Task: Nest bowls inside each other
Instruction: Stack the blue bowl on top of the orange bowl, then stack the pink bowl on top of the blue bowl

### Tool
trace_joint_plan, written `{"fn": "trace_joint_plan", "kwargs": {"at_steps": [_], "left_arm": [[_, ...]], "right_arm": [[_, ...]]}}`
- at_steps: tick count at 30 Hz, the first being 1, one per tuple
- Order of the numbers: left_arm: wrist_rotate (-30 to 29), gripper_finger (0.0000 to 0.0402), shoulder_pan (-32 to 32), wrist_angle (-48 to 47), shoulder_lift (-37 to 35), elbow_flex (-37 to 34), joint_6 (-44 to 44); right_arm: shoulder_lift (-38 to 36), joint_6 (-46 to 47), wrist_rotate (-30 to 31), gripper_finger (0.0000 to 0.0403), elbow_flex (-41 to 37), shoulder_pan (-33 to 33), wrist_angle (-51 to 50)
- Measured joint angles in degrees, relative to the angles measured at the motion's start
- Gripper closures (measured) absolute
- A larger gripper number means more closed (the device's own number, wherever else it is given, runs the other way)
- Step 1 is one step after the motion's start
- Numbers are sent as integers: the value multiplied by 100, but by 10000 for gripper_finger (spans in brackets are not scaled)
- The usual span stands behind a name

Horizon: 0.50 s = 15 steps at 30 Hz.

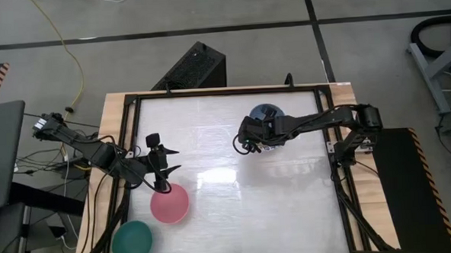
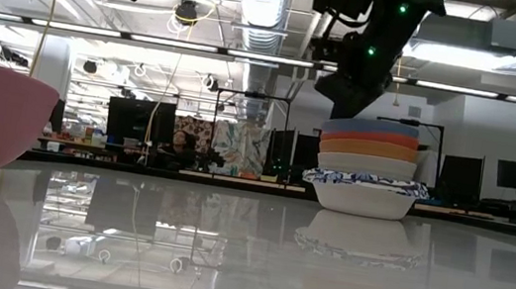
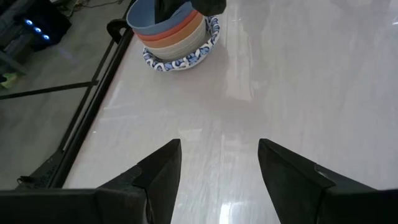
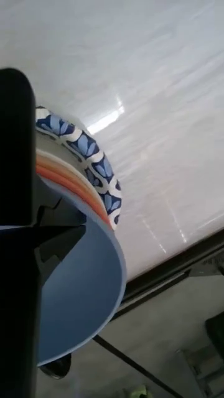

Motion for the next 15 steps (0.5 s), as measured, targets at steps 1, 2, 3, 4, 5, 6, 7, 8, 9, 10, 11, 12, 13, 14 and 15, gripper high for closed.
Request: {"fn": "trace_joint_plan", "kwargs": {"at_steps": [1, 2, 3, 4, 5, 6, 7, 8, 9, 10, 11, 12, 13, 14, 15], "left_arm": [[0, 198, 0, 0, 0, -2, 0], [-2, 198, 0, 0, 0, 0, 0], [-2, 198, 0, 0, 0, 0, 0], [-2, 198, 0, 2, 0, 0, 0], [-2, 198, 0, 2, 0, 0, 5], [-2, 198, 0, 5, 0, 0, 7], [-2, 198, 0, 7, 0, 0, 7], [-2, 198, 0, 5, 0, 0, 7], [-4, 198, 0, 6, 0, 0, 7], [-4, 198, 0, 7, 0, 0, 7], [-4, 198, 0, 6, 0, 0, 7], [-4, 198, 0, 9, 0, 0, 9], [-4, 198, 0, 11, 0, 0, 9], [-2, 198, 0, 11, 0, 0, 23], [13, 198, 0, 14, 0, 0, 54]], "right_arm": [[0, 4, 0, 395, -4, 10, 31], [0, 8, 2, 395, -4, 20, 42], [-25, 8, 4, 395, -2, 36, 33], [-55, 5, 3, 395, 12, 45, 18], [-90, 5, 3, 395, 46, 48, 13], [-138, 8, 5, 395, 91, 61, 34], [-201, 23, 9, 395, 124, 86, 63], [-242, 42, 20, 395, 160, 107, 63], [-281, 43, 31, 395, 187, 142, 95], [-307, 32, 58, 395, 197, 188, 185], [-318, 13, 101, 395, 197, 244, 283], [-330, -29, 164, 395, 197, 309, 379], [-338, -93, 180, 395, 197, 382, 509], [-345, -177, 167, 395, 197, 457, 710], [-350, -310, 130, 395, 197, 537, 933]]}}
